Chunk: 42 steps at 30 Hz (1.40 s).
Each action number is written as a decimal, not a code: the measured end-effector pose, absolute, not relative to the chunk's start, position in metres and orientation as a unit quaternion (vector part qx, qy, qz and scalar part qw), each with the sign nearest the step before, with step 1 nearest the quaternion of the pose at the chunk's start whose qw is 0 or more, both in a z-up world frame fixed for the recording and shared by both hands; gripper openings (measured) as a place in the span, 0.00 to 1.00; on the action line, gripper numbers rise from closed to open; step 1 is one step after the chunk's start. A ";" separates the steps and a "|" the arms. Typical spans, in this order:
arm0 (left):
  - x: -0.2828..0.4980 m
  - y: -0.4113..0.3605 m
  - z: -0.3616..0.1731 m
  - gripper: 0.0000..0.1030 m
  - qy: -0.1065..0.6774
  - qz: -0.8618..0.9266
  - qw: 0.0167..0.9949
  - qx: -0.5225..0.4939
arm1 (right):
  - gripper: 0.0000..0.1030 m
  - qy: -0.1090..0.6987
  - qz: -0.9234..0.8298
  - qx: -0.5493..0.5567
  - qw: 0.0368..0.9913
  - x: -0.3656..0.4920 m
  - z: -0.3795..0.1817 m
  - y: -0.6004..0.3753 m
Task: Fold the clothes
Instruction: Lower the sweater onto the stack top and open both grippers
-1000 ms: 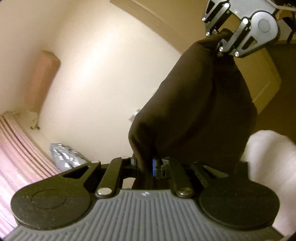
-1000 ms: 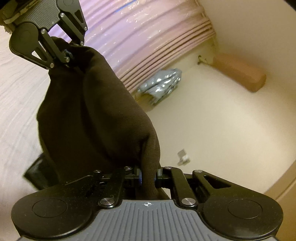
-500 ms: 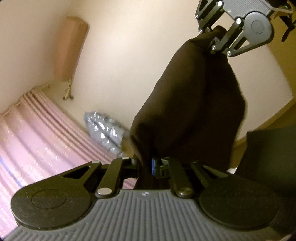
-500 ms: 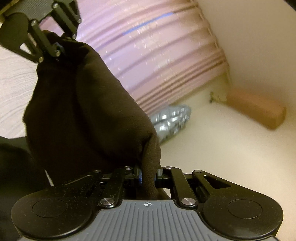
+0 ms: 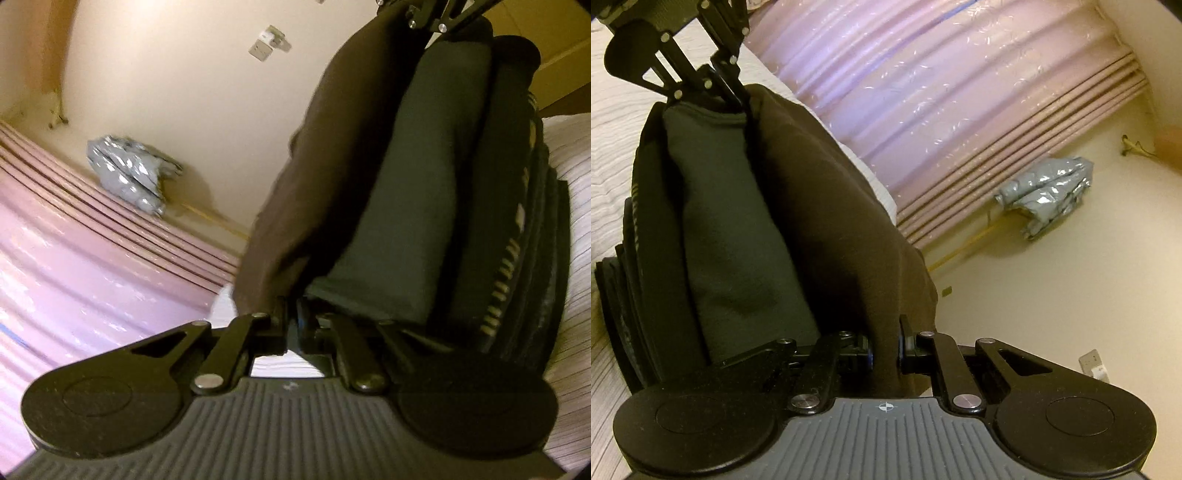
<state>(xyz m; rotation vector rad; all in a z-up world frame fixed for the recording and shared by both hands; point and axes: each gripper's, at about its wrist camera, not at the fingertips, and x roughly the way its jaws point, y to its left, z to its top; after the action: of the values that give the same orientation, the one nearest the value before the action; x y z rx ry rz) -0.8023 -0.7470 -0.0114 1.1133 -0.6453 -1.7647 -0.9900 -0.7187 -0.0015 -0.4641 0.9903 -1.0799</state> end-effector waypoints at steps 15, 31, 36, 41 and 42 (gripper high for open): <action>-0.821 -0.803 -0.046 0.12 -0.324 -0.708 0.382 0.497 | 0.09 0.461 -0.485 -0.212 0.712 -0.979 -0.045 -0.708; -0.807 -0.711 -0.058 0.06 -0.299 -0.730 0.415 0.454 | 0.09 0.468 -0.468 -0.231 0.713 -0.989 -0.040 -0.659; -0.812 -0.723 -0.045 0.05 -0.292 -0.730 0.438 0.436 | 0.09 0.469 -0.483 -0.217 0.707 -0.994 -0.048 -0.656; -0.812 -0.710 -0.030 0.05 -0.290 -0.735 0.444 0.423 | 0.09 0.451 -0.498 -0.227 0.705 -0.996 -0.029 -0.643; -0.814 -0.712 -0.035 0.05 -0.285 -0.736 0.438 0.431 | 0.09 0.460 -0.492 -0.226 0.703 -0.995 -0.036 -0.644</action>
<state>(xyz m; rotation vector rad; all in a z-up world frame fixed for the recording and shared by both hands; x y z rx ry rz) -0.8137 -0.7122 -0.0348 1.0702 -0.7081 -1.8283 -0.9950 -0.6439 -0.0362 -0.5022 1.0240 -1.0951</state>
